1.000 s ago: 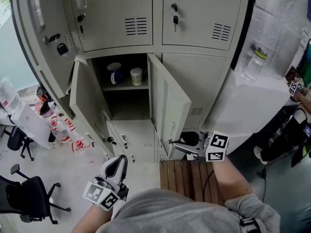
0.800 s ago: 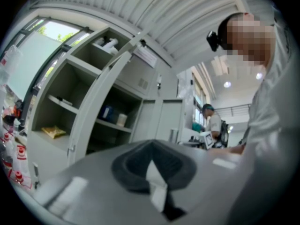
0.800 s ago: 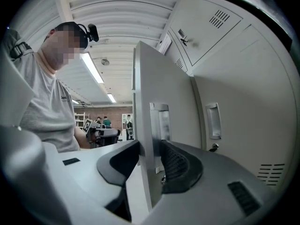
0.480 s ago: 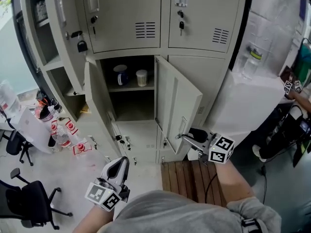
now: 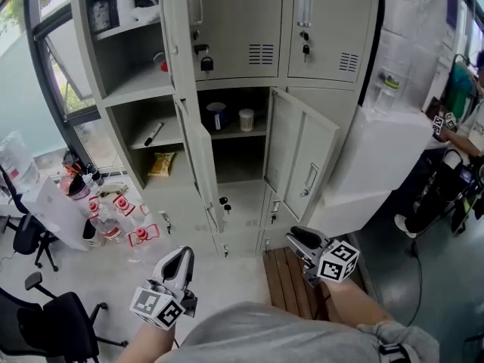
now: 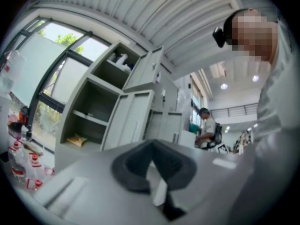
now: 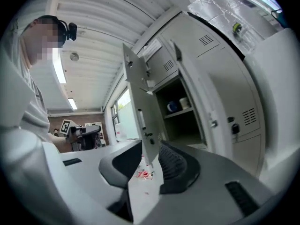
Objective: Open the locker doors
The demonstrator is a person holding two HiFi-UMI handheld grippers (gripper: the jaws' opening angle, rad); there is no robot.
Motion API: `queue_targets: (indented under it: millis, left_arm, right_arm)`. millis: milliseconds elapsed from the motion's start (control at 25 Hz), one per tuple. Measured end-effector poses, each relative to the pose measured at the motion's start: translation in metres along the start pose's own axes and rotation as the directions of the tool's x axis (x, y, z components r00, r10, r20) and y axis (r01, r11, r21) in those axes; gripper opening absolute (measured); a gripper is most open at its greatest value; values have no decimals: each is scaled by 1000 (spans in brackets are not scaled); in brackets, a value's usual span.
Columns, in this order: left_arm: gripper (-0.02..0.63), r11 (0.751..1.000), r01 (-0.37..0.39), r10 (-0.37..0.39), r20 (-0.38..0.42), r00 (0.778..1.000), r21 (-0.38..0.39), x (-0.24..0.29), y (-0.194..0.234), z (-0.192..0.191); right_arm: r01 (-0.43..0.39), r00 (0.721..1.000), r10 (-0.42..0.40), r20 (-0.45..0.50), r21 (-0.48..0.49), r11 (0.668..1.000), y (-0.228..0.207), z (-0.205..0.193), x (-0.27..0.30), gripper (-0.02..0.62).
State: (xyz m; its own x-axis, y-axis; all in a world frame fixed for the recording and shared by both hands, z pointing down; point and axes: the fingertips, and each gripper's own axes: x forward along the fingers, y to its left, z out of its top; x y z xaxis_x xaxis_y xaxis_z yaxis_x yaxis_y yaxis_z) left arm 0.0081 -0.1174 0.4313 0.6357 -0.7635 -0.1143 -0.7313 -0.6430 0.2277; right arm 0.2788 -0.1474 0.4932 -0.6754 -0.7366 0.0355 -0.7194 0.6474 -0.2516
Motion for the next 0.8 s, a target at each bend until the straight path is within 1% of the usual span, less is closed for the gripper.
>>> queue_targets:
  millis: [120, 200, 280, 360, 480, 680, 800]
  left_arm:
    - [5, 1000, -1, 1, -6, 1000, -4, -36, 15, 3]
    - [5, 1000, 0, 0, -16, 1000, -10, -58, 24, 2]
    - [5, 1000, -7, 7, -25, 1000, -26, -76, 32, 0]
    - [5, 999, -19, 18, -32, 999, -48, -89, 41, -2]
    - [3, 996, -29, 26, -36, 999, -84, -99, 53, -3]
    - [2, 999, 0, -4, -71, 997, -53, -97, 50, -7]
    - [3, 998, 21, -25, -66, 998, -65, -91, 48, -5]
  right_arm:
    - [-62, 998, 62, -14, -8, 998, 64, -17, 31, 87]
    - [-94, 995, 93, -43, -27, 995, 103, -28, 52, 72]
    - [-118, 990, 115, -76, -42, 992, 135, -39, 70, 69]
    - [-121, 988, 116, -101, -48, 991, 156, -48, 83, 67]
    - [-101, 989, 94, -115, -57, 993, 172, -52, 95, 66]
    - [-97, 987, 83, -139, -93, 991, 179, -52, 95, 64]
    - [-74, 989, 62, -133, -83, 994, 173, -49, 95, 64]
